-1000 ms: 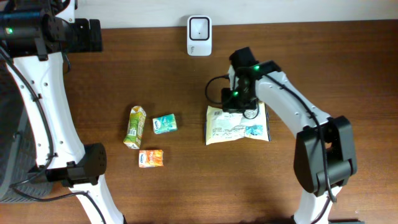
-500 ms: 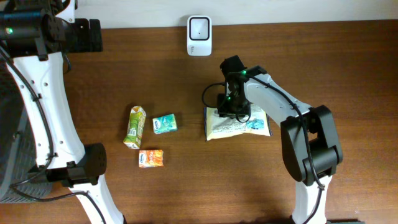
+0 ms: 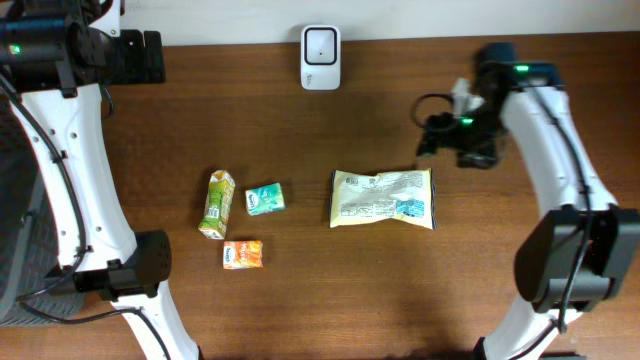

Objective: Scan the item barcode
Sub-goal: 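Grasp the yellow-white bag's right edge with the right gripper and lift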

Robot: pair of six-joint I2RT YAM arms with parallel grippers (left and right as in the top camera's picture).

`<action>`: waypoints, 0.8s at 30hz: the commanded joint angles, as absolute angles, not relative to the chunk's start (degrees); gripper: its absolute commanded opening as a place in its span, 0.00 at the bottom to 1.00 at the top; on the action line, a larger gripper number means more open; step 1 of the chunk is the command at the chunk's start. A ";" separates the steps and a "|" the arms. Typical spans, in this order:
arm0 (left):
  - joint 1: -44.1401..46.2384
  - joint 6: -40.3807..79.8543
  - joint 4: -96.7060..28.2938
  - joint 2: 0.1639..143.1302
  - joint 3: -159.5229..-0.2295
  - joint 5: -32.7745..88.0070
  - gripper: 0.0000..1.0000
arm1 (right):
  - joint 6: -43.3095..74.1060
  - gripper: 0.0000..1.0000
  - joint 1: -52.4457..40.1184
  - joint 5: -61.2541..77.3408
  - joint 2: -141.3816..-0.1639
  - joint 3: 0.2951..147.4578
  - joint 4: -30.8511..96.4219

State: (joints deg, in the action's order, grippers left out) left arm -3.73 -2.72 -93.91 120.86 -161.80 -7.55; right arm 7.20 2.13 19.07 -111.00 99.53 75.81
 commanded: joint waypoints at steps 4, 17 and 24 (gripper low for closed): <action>-3.81 -2.17 -93.97 120.20 -162.25 -7.75 0.99 | -3.38 0.99 7.20 34.59 -111.26 85.78 71.18; -3.81 -2.17 -93.97 120.20 -162.25 -7.75 0.99 | 8.84 0.99 -2.07 40.07 -114.21 69.41 45.30; -3.81 -2.17 -94.00 120.20 -162.25 -7.75 0.99 | 17.50 0.68 -5.23 36.80 -117.34 69.41 39.68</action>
